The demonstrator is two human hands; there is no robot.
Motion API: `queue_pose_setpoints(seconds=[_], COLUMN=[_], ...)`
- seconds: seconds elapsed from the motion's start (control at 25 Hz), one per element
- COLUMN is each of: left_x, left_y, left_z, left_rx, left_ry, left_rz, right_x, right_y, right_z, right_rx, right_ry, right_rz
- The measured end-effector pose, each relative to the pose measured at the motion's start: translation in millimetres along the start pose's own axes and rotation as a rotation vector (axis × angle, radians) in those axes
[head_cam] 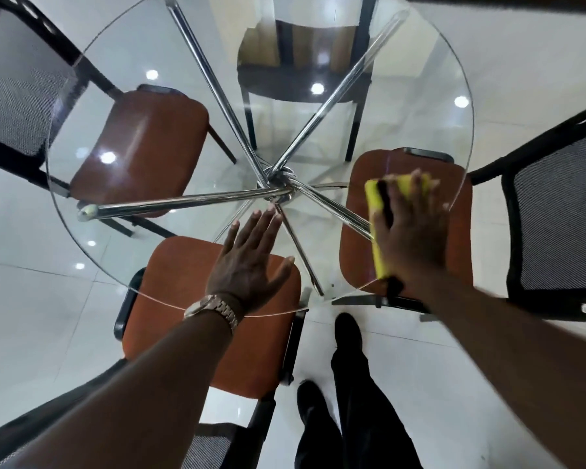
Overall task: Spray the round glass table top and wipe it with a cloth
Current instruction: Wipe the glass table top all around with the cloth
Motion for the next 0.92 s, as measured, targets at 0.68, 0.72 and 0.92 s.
queue_pose_setpoints(seconds=[0.68,0.72,0.92], left_x=[-2,-2,-4], left_y=[1,1,1], left_z=[0,0,4], left_rx=[-0.004,-0.001,0.000], left_ry=[-0.005,-0.002,0.009], left_rz=[0.001,0.002,0.008], right_x=[-1,3,13], right_y=[17,49,-25], right_z=[36,63,58], right_rx=[-0.009,-0.302,-0.808], right_ry=[0.098,0.110,0.114], right_rz=[-0.041,-0.002,0.038])
Point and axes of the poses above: each hand's wrist, its own y-axis away from the middle knuckle, its own x-axis out of the palm, z = x × y, the point moved 5 cm from there along -y, towards the middle knuckle, and after that the axes turned 4 degrees about y, right-handed, at the moved point
